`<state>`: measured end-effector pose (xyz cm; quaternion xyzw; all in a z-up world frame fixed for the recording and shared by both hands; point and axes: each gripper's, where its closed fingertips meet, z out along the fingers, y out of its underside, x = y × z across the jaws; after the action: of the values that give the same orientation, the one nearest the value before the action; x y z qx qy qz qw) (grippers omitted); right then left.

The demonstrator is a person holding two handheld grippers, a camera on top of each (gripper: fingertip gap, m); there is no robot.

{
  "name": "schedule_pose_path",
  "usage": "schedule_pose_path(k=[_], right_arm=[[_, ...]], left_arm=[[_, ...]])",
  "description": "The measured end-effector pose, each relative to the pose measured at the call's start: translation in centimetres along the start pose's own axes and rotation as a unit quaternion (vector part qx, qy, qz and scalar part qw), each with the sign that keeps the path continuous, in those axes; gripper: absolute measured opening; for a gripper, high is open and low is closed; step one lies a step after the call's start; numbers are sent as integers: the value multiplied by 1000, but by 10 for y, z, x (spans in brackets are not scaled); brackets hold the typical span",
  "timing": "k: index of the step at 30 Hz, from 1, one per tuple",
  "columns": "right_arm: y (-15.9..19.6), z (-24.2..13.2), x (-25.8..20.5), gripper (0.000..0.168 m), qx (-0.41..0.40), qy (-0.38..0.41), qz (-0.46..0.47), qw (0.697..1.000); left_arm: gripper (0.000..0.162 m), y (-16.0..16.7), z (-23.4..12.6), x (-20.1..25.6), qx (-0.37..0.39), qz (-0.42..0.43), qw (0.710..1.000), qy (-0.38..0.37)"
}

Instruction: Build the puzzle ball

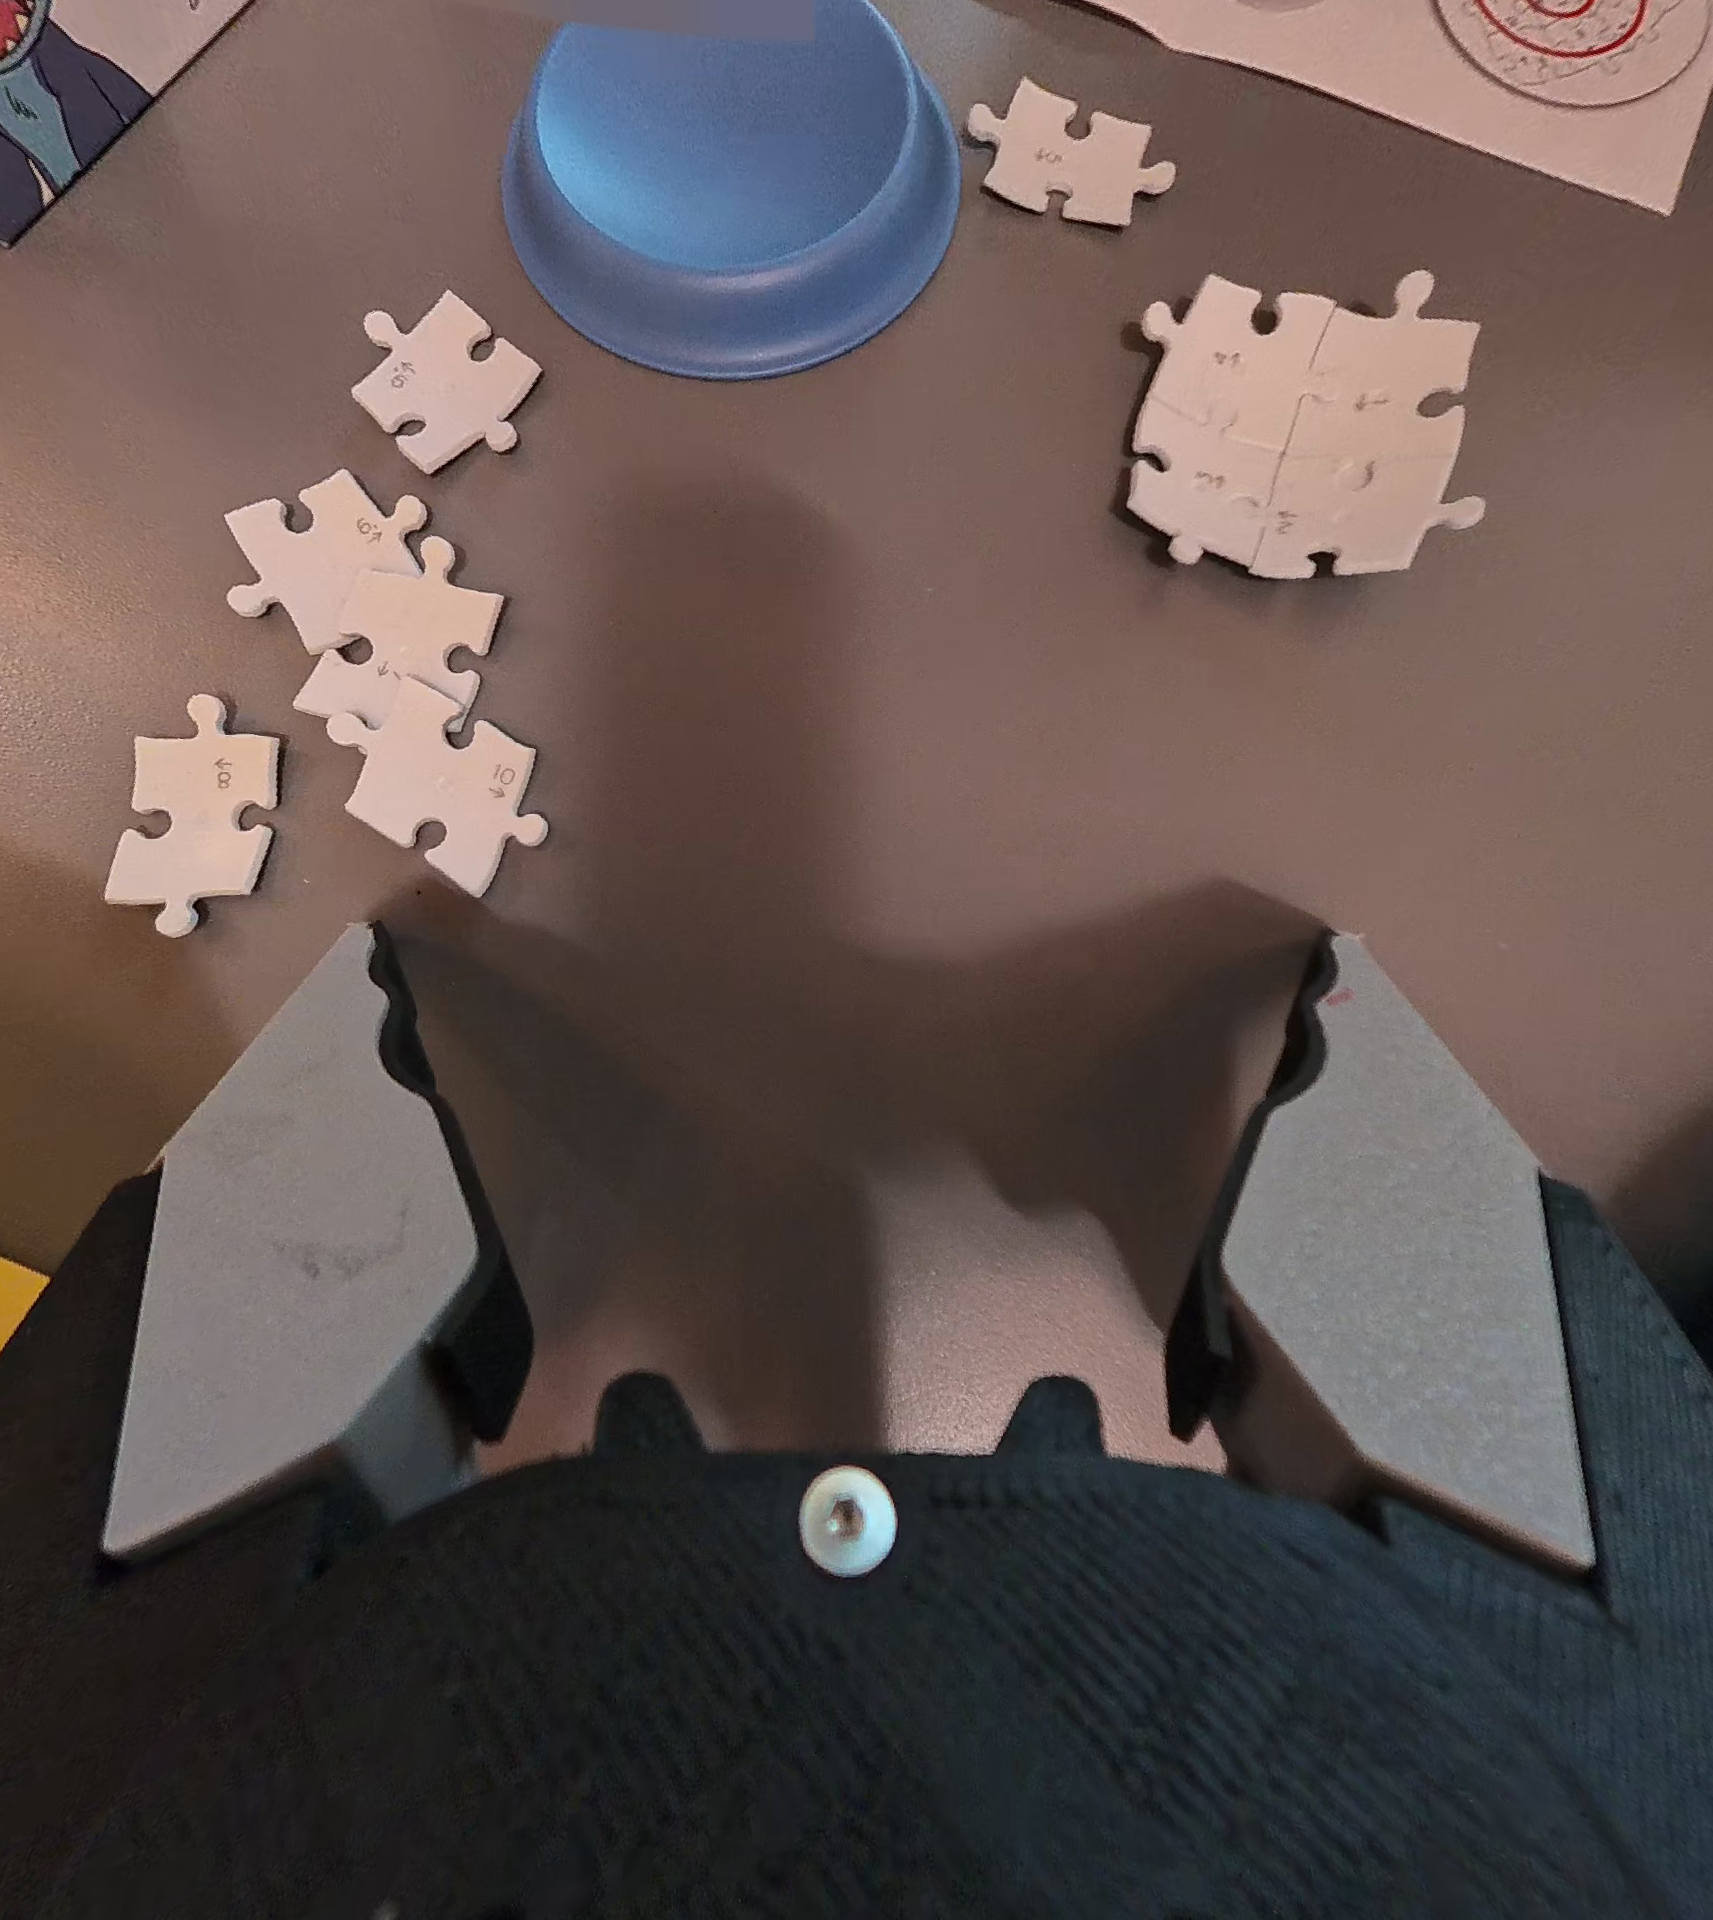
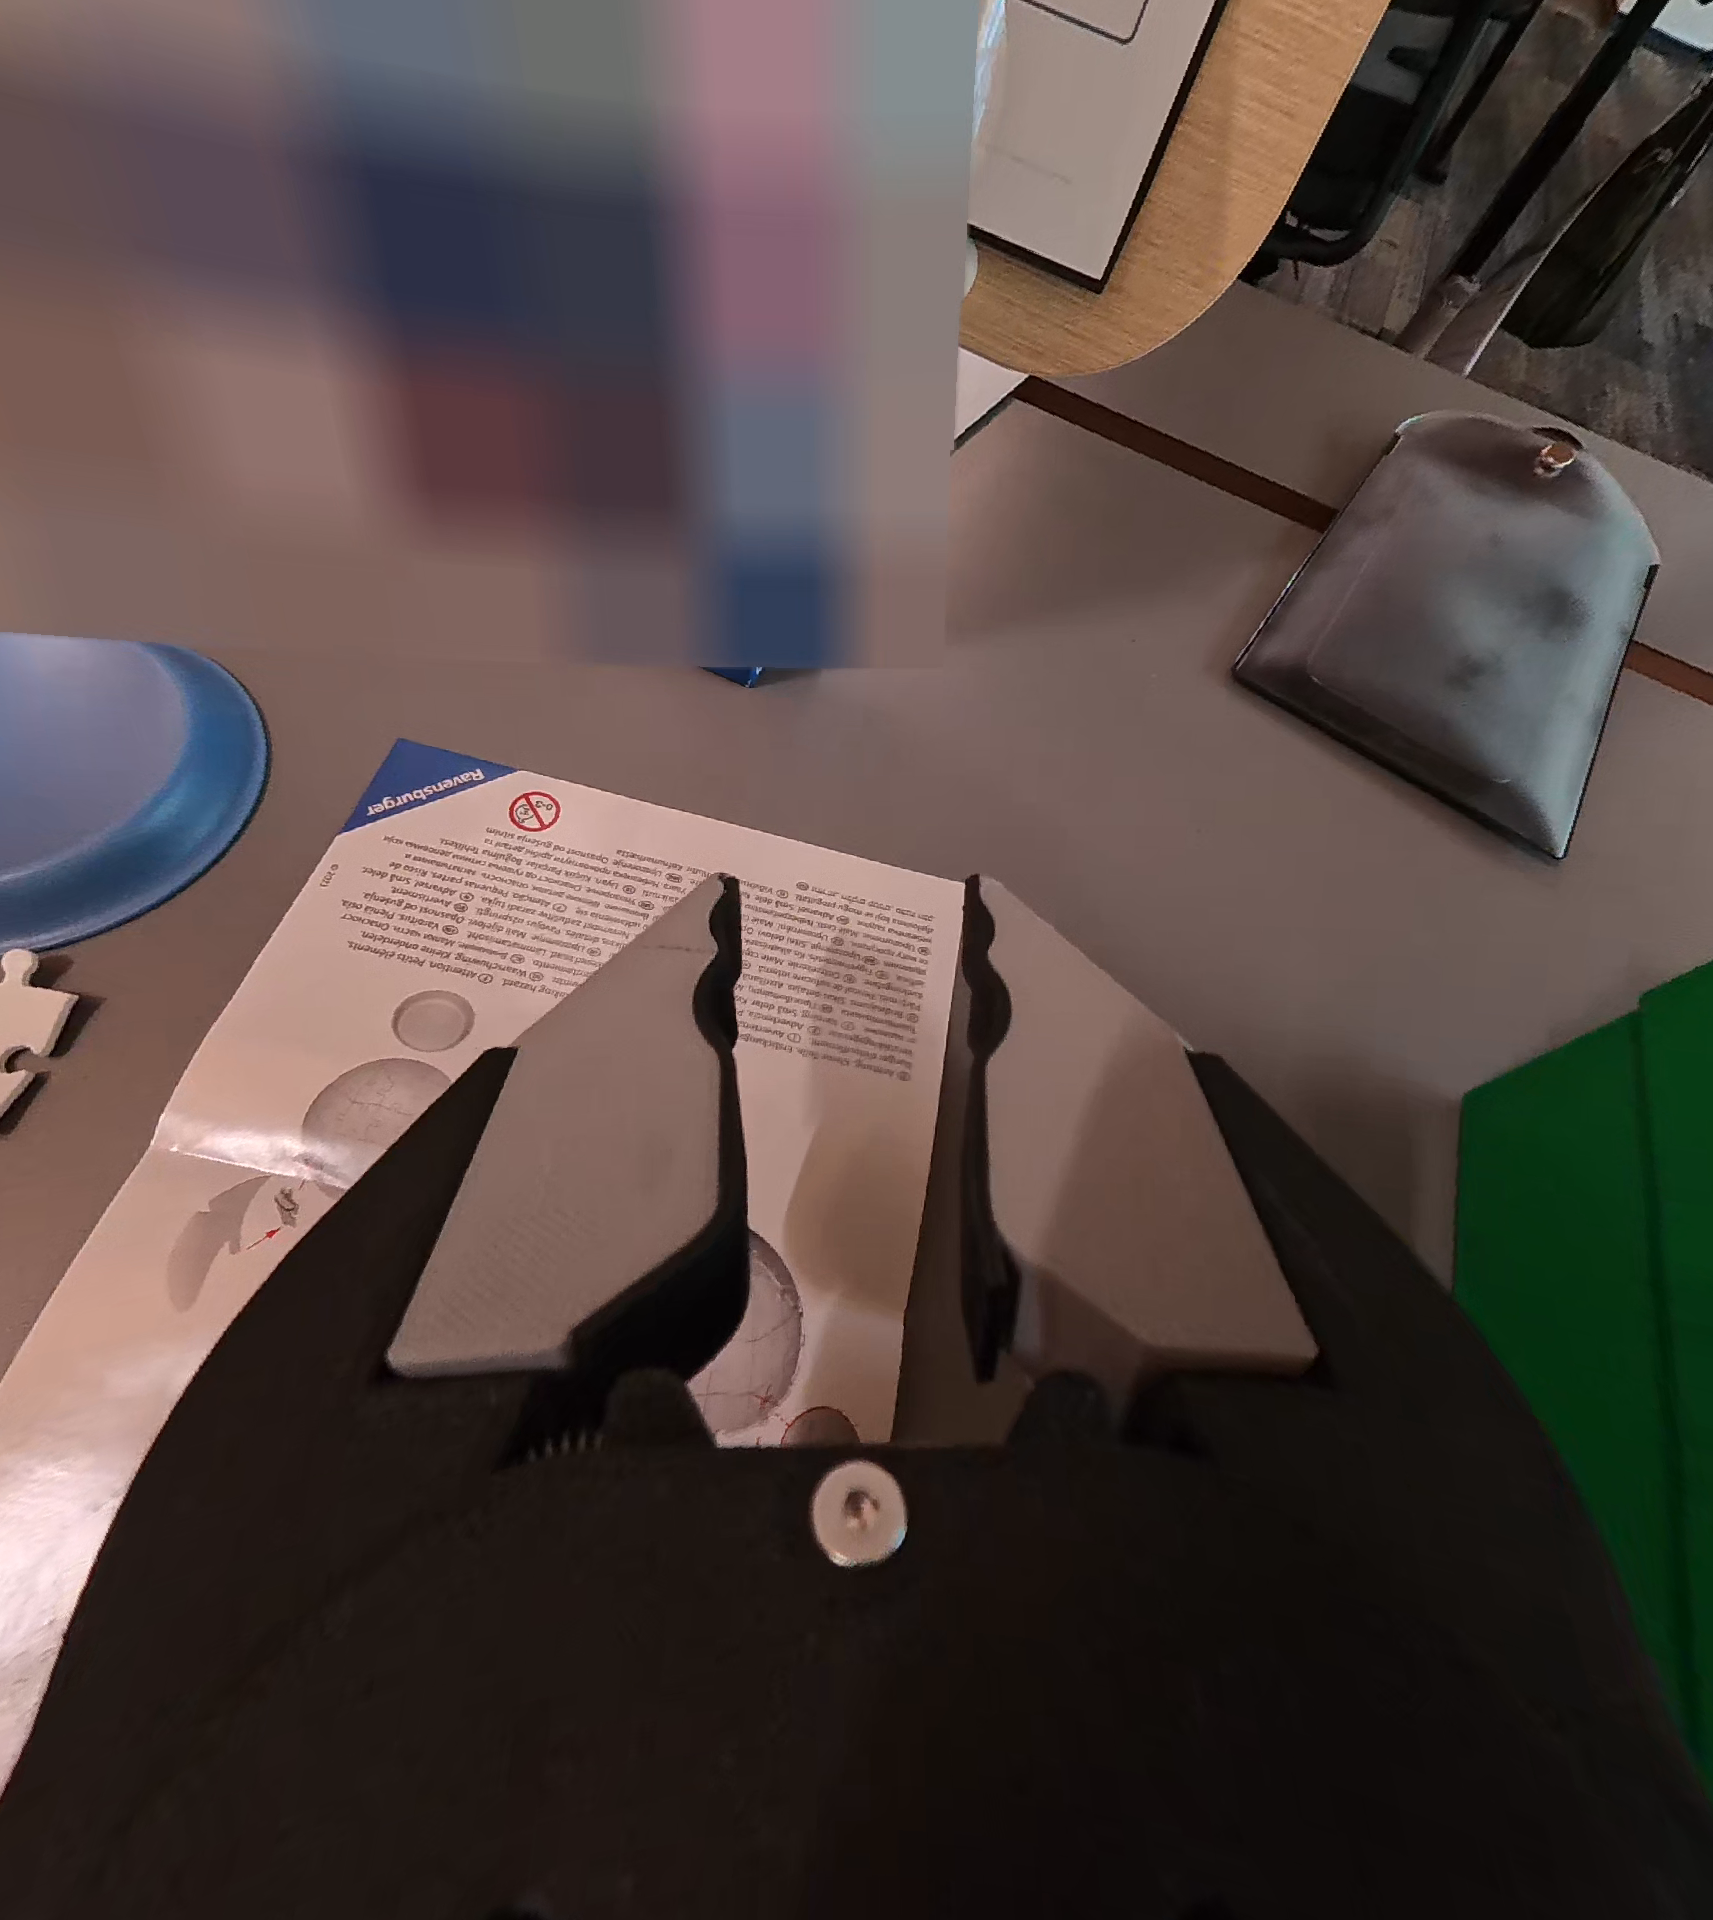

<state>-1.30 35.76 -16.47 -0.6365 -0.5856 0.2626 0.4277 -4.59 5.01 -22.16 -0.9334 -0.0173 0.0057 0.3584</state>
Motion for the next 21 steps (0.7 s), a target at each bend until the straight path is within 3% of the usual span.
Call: schedule_pose_path(k=[21], right_arm=[[3, 5, 2, 36, -5, -5, 9, 1000]], left_arm=[[159, 0, 0, 0, 0, 0, 1000, 0]])
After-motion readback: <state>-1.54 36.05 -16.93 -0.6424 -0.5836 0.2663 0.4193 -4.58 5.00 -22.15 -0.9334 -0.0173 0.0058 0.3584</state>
